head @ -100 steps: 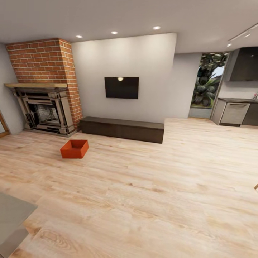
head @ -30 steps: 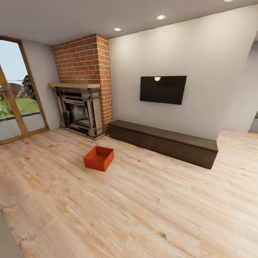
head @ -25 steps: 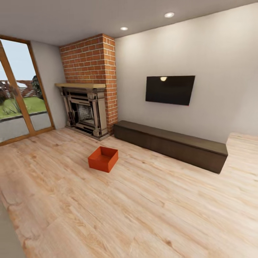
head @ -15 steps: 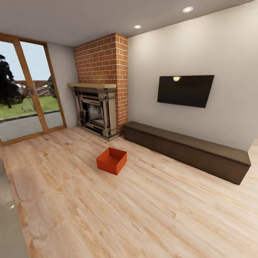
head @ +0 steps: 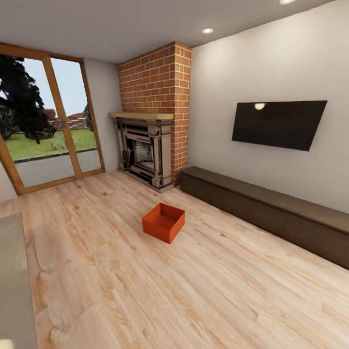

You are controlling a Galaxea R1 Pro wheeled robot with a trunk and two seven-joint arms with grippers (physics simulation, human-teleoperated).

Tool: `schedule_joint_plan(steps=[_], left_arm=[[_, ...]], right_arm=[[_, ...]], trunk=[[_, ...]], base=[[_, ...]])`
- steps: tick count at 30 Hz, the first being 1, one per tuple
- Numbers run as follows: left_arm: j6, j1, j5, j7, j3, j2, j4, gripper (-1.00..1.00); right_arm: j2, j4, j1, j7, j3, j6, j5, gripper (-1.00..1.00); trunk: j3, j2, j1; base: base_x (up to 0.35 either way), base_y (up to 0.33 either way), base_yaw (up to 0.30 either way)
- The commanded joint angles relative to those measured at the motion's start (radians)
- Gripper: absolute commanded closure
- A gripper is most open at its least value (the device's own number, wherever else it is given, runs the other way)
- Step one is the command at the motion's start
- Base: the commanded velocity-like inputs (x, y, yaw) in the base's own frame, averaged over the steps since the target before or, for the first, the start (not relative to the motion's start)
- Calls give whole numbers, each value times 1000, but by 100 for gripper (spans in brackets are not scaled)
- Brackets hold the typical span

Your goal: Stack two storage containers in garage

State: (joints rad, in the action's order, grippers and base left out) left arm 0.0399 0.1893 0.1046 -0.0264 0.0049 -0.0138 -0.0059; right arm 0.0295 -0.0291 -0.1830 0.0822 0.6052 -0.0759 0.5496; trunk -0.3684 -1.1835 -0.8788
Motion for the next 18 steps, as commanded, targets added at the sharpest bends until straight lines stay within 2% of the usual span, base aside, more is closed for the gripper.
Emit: schedule_joint_plan(steps=[1,18], left_arm=[[3,1,10,-3,0,0,1,-100],[4,1,12,-3,0,0,1,-100]], right_arm=[[-1,-3,-1,1,8,-5,9,-100],[-6,-3,-1,1,10,-5,7,-100]], trunk=[[-1,-1,-1],[-1,-1,-1]], base=[[322,0,7],[322,0,1]])
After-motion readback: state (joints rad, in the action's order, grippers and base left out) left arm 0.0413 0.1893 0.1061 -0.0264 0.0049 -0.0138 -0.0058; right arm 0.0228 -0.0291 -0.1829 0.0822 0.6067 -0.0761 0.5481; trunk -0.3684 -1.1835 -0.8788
